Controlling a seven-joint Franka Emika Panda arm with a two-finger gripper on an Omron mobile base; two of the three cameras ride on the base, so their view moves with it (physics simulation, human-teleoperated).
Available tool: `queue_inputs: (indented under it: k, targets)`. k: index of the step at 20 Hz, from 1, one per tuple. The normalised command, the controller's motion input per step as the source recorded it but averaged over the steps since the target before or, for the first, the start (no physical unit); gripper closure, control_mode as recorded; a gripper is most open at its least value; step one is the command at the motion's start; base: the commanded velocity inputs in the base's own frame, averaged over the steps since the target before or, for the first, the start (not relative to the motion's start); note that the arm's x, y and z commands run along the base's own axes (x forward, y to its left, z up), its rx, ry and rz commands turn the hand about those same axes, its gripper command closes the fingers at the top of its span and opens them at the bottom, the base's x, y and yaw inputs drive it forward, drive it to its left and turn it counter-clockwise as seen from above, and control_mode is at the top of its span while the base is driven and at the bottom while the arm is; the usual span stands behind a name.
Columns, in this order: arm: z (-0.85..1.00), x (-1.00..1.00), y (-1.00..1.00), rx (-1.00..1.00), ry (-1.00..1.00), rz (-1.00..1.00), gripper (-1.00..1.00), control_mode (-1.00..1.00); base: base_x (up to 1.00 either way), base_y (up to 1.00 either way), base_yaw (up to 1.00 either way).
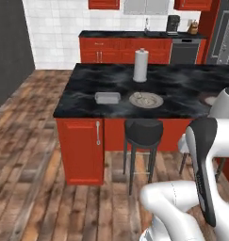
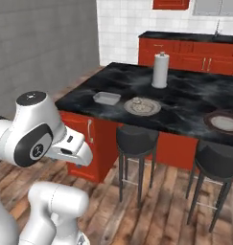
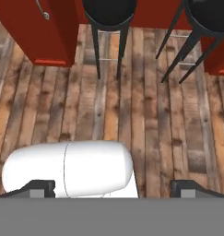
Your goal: Place two dumplings into each of the tupperware containers and then place the containers in the fridge.
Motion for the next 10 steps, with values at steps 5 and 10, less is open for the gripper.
queue_inputs:
  k: [5,10]
  targets:
    - [0.0,0.0,0.0,0.0,0.0,0.0,-1.0,1.0,1.0,0.8,-0.4]
    - [0.0,0.0,0.0,0.0,0.0,0.0,-1.0,1.0,1.0,0.47,-0.27]
